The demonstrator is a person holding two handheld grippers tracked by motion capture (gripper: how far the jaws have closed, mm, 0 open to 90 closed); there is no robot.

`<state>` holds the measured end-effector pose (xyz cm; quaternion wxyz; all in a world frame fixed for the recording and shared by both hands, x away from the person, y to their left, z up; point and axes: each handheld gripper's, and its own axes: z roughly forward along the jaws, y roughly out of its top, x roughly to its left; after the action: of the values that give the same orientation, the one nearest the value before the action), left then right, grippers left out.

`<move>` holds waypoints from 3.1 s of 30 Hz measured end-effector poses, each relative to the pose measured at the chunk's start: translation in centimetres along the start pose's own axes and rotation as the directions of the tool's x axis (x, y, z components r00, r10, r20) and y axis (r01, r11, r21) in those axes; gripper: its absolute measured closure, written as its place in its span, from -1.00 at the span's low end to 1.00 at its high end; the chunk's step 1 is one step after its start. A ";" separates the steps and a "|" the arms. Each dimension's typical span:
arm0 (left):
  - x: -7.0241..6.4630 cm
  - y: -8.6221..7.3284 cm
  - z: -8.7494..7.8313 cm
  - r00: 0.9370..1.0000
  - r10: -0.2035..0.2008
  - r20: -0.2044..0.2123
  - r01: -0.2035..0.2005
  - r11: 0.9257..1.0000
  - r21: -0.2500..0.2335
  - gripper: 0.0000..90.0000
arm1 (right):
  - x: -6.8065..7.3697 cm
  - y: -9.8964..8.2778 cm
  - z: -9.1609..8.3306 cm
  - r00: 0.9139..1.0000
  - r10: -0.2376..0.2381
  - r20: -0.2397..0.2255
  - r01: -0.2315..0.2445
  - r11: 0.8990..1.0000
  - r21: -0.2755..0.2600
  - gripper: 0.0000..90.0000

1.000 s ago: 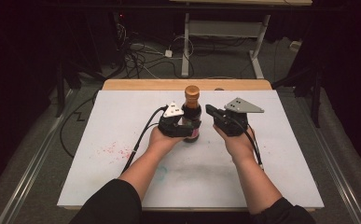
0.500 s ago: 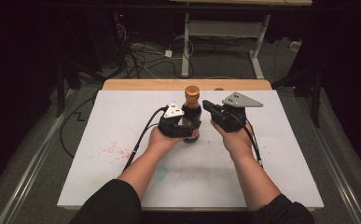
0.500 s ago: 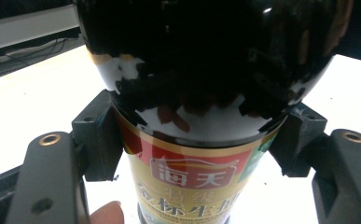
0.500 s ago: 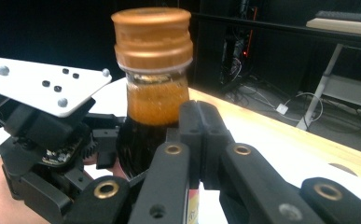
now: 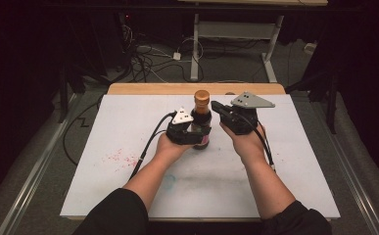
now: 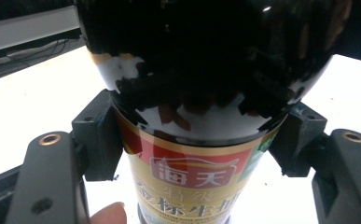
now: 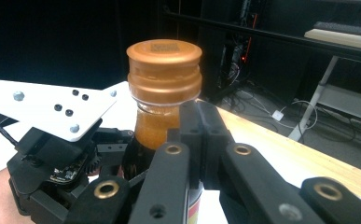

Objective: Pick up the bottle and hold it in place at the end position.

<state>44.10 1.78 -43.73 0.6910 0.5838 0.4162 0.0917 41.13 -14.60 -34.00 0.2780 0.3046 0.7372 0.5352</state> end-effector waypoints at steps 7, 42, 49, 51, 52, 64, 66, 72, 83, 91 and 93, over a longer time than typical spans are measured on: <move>0.0 0.0 0.0 1.000 0.003 0.000 -0.003 1.000 -0.005 -0.37 | 0.2 0.7 -0.2 1.000 -0.016 0.002 0.016 1.000 0.005 1.00; -0.2 -0.2 0.0 0.999 0.025 -0.021 -0.026 1.000 -0.005 -0.35 | 0.5 2.6 0.0 0.997 -0.074 0.014 0.073 0.994 0.078 1.00; -0.3 -0.3 0.1 0.999 0.026 -0.027 -0.026 1.000 -0.011 -0.35 | 0.5 2.9 0.0 0.997 -0.078 0.013 0.076 0.992 0.098 1.00; -0.3 -0.3 0.1 0.999 0.026 -0.029 -0.026 1.000 -0.012 -0.35 | 0.5 2.9 0.0 0.997 -0.080 0.018 0.078 0.992 0.099 1.00; 0.0 -0.3 -0.2 0.997 0.080 -0.019 -0.079 0.996 0.040 -0.35 | 0.6 3.0 0.0 0.997 -0.080 0.021 0.078 0.992 0.100 1.00; -0.3 -0.3 0.2 0.998 0.038 -0.041 -0.039 0.999 -0.005 -0.34 | 1.0 3.2 0.0 0.994 -0.105 0.037 0.101 0.989 0.106 1.00; -0.3 -0.3 0.2 0.998 0.038 -0.042 -0.039 0.999 -0.004 -0.34 | 1.1 3.2 0.0 0.994 -0.105 0.040 0.100 0.989 0.107 1.00; -0.3 -0.4 0.2 0.998 0.042 -0.042 -0.042 0.999 -0.004 -0.34 | 1.2 3.3 0.1 0.993 -0.110 0.044 0.105 0.988 0.110 1.00; -0.2 -0.5 0.1 0.999 0.043 -0.026 -0.044 0.999 -0.017 -0.35 | 1.8 5.9 -1.5 0.995 -0.096 0.023 0.097 0.994 -0.053 1.00; -0.2 -0.6 0.1 0.999 0.045 -0.024 -0.045 0.999 -0.018 -0.36 | 0.5 3.4 -1.1 0.998 -0.061 0.035 0.061 0.998 -0.006 1.00; -0.1 -0.6 0.1 0.999 0.045 -0.022 -0.045 0.999 -0.020 -0.36 | 0.1 2.9 -1.1 0.998 -0.049 0.036 0.049 0.999 0.002 1.00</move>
<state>43.87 1.45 -44.20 0.6901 0.5850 0.4095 0.1176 40.69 -14.48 -30.90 0.3042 0.2961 0.7395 0.5224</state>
